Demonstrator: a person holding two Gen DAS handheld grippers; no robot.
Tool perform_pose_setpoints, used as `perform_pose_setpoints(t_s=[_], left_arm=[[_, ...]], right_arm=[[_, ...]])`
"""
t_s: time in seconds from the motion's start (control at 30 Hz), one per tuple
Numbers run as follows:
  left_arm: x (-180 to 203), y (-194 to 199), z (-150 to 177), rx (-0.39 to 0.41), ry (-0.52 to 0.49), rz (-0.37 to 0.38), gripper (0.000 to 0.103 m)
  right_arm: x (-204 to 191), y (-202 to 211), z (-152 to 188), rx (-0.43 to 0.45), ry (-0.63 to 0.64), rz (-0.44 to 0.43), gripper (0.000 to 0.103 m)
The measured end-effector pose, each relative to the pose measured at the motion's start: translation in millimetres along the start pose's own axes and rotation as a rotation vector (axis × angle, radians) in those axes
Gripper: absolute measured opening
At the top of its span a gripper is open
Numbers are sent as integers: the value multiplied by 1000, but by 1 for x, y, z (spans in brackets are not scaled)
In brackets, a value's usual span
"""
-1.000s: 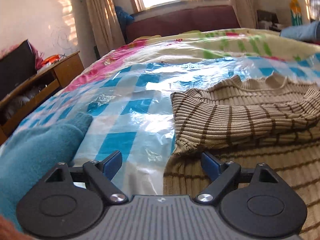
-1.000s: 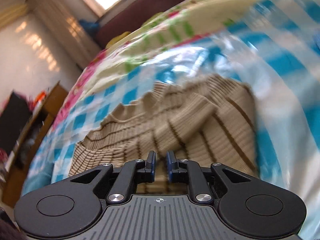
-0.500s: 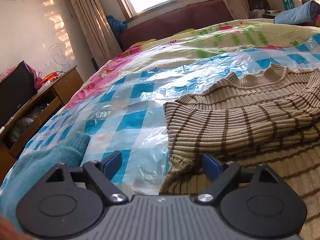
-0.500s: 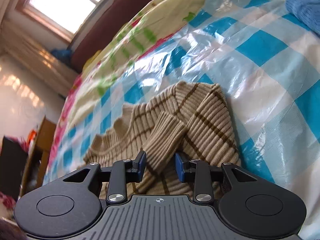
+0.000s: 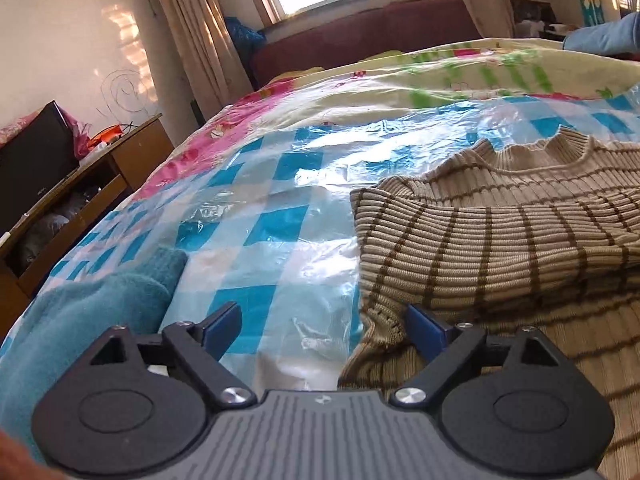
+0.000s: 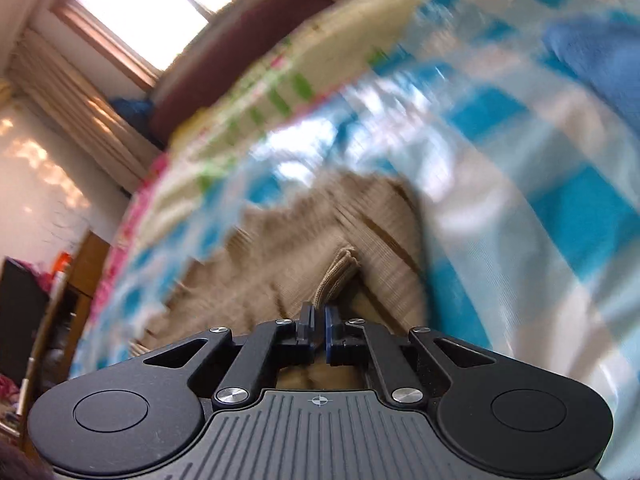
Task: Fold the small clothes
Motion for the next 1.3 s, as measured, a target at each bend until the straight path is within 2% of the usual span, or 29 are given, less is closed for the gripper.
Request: perform_pose_setpoints(t_s=[0.1, 0.17, 0.23, 0.37, 0.5, 0.53, 0.6, 0.63, 0.7, 0.77, 0.87, 1.0, 1.07, 1.17, 1.3], left_arm=[[-7, 12, 0, 15, -24, -3, 94], [-14, 21, 0, 24, -21, 3, 94], [-23, 28, -2, 32, 7, 15, 93], [-28, 29, -20, 53, 92, 53, 94], [-9, 11, -34, 66, 52, 65, 94], [-4, 3, -33, 48, 32, 62, 94], [2, -15, -27, -12, 4, 64, 94], [2, -22, -21, -43, -5, 67, 95], [-1, -25, -14, -53, 1, 75, 95], [-7, -17, -11, -48, 2, 70, 95], [-18, 2, -8, -46, 10, 84, 95], [-45, 40, 7, -62, 35, 139, 95], [-60, 60, 19, -84, 55, 158, 95], [-80, 91, 39, -130, 90, 195, 95], [-93, 123, 66, -198, 110, 247, 95]], right_arm=[[0, 6, -1, 6, -14, -10, 11], [-7, 17, -4, 37, 37, -4, 11], [-15, 28, -6, 79, 100, 21, 11], [-35, 37, -6, 109, 199, 2, 11], [-49, 15, 1, 35, 271, -23, 13], [-47, 6, 2, 6, 277, -11, 13], [-38, -8, 3, -32, 268, 71, 12], [-31, -12, 2, -45, 251, 86, 6], [-24, -9, -1, -55, 217, 69, 5], [-26, 3, -1, -54, 238, 65, 13], [-35, 26, 7, -73, 296, 41, 14], [-37, 70, 25, -106, 344, 7, 14], [-35, 96, 35, -126, 363, -3, 14], [-25, 132, 53, -194, 377, 2, 20], [-11, 171, 82, -276, 394, 47, 22]])
Point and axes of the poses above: each gripper's, at about its wrist camera, not at the fingertips, and y roughly against the way its jaws point, x to its right, z to its underside, the point moved 2 cm from there along -y, roughly the way its jaws point, and after that the axes turned 1 degree about y, right-handed, at the moved point
